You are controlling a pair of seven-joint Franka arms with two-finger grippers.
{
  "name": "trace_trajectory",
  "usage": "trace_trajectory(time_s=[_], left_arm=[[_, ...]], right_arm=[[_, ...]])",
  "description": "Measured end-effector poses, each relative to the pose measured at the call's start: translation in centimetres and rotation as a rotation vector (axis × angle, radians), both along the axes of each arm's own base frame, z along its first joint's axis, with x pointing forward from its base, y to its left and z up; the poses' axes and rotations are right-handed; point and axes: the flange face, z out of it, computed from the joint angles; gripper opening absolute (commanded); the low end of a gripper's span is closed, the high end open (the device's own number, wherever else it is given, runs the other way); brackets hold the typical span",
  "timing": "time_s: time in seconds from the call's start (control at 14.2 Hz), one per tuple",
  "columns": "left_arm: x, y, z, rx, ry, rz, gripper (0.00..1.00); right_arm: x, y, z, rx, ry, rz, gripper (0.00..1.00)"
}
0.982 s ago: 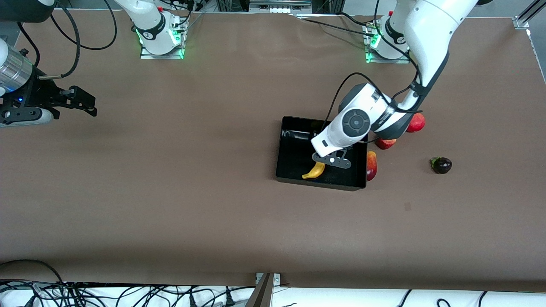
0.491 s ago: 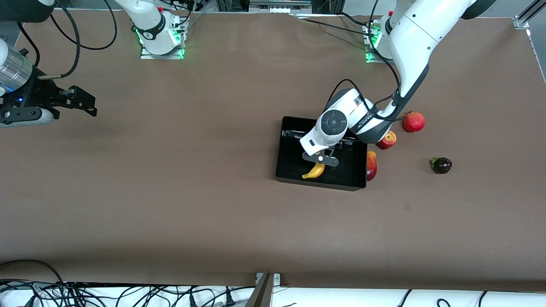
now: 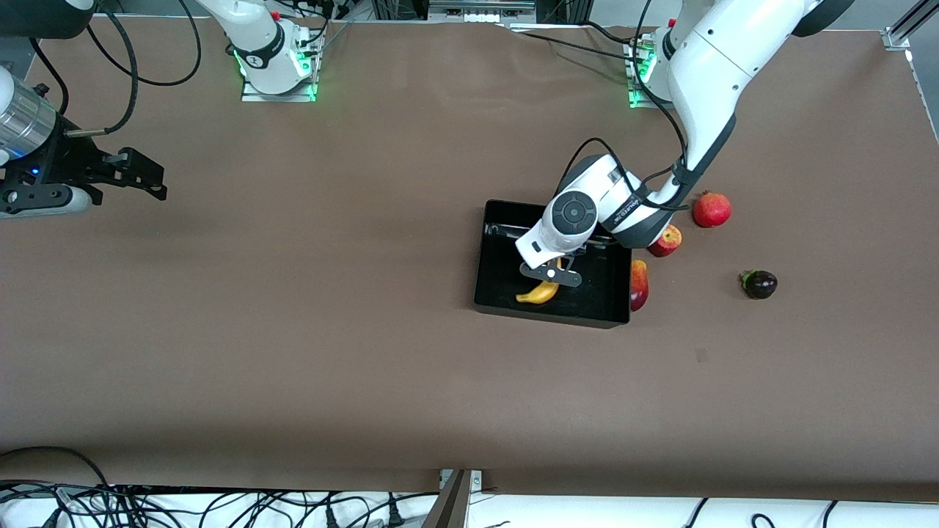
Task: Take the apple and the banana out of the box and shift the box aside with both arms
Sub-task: 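Grasp the yellow banana with the left gripper and lift it, then carry the banana out of the tray and lower it beside the plum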
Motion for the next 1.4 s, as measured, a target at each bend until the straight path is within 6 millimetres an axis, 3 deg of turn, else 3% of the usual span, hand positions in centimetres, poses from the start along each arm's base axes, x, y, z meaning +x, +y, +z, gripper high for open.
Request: trace_trajectory(time_s=[0.21, 0.35, 0.49, 0.63, 0.77, 0.84, 0.98, 1.12, 1.19, 1.26, 1.4], left_arm=[[0.6, -0.1, 0.7, -0.007, -0.015, 0.005, 0.0], [1.7, -0.1, 3.1, -0.001, -0.038, 0.01, 0.0], [2.9, 0.3, 7.6, 0.051, -0.035, 0.014, 0.0], [4.4, 1.3, 13.6, 0.12, -0.014, 0.034, 0.0], [5.9, 3.9, 17.8, 0.176, 0.025, 0.057, 0.0], [7.1, 6.6, 18.6, 0.186, 0.049, 0.06, 0.0], [10.2, 15.0, 18.1, 0.169, 0.093, 0.072, 0.0], [12.6, 24.6, 15.9, 0.145, 0.134, 0.098, 0.0], [13.3, 28.4, 14.4, 0.135, 0.144, 0.108, 0.0], [13.7, 31.1, 12.8, 0.12, 0.152, 0.109, 0.0], [14.2, 33.5, 9.3, 0.087, 0.158, 0.092, 0.0]], right_arm=[[0.0, 0.0, 0.0, 0.0, 0.0, 0.0, 1.0], [0.0, 0.0, 0.0, 0.0, 0.0, 0.0, 1.0], [0.0, 0.0, 0.0, 0.0, 0.0, 0.0, 1.0], [0.0, 0.0, 0.0, 0.0, 0.0, 0.0, 1.0], [0.0, 0.0, 0.0, 0.0, 0.0, 0.0, 1.0], [0.0, 0.0, 0.0, 0.0, 0.0, 0.0, 1.0], [0.0, 0.1, 0.0, 0.0, 0.0, 0.001, 1.0], [0.0, 0.1, 0.0, 0.0, 0.0, 0.003, 1.0], [0.0, 0.2, 0.0, 0.0, 0.0, 0.003, 1.0], [0.0, 0.2, 0.0, 0.0, 0.0, 0.003, 1.0], [0.0, 0.2, 0.0, 0.0, -0.001, 0.003, 1.0]])
